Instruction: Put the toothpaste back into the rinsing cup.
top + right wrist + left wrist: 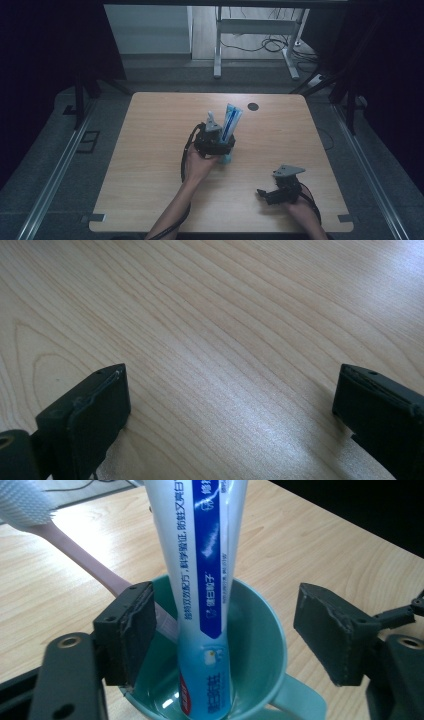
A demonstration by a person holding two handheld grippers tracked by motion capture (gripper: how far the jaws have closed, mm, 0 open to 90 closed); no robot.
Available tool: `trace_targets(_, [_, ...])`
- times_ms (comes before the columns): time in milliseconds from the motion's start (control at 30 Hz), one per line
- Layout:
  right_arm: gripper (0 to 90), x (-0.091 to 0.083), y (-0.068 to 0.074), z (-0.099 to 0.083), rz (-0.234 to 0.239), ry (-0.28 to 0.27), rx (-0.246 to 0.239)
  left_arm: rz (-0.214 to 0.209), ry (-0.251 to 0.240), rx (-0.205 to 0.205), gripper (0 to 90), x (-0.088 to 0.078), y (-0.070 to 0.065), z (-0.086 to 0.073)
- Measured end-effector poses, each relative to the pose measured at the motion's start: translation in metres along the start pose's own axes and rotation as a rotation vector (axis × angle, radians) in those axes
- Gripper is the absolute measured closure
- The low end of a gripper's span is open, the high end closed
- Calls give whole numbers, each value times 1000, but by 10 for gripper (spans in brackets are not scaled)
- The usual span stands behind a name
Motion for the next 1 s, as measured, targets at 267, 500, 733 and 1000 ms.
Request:
trace_targets(267, [16, 0, 0, 0, 0, 0, 0, -15, 13, 10, 167, -8, -4, -2])
trace_targets(500, [16, 0, 0, 0, 0, 0, 0, -35, 9, -4, 151, -19, -6, -4])
trace_targets(733, [16, 0, 0, 0, 0, 0, -1, -34, 18, -1, 139, -29, -5, -11])
trace_targets(1000, [16, 0, 0, 0, -1, -1, -2, -21, 19, 7, 109, -40, 1, -19])
Point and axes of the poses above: each handheld gripper's, and its own axes: x roughly forward along the jaws, z roughly out of its top, y roughly to its left, the point moved 10 cm from there along x, roughly forward along the jaws, and after that the axes turned 10 degrees about -x, right-handed, at the moved point
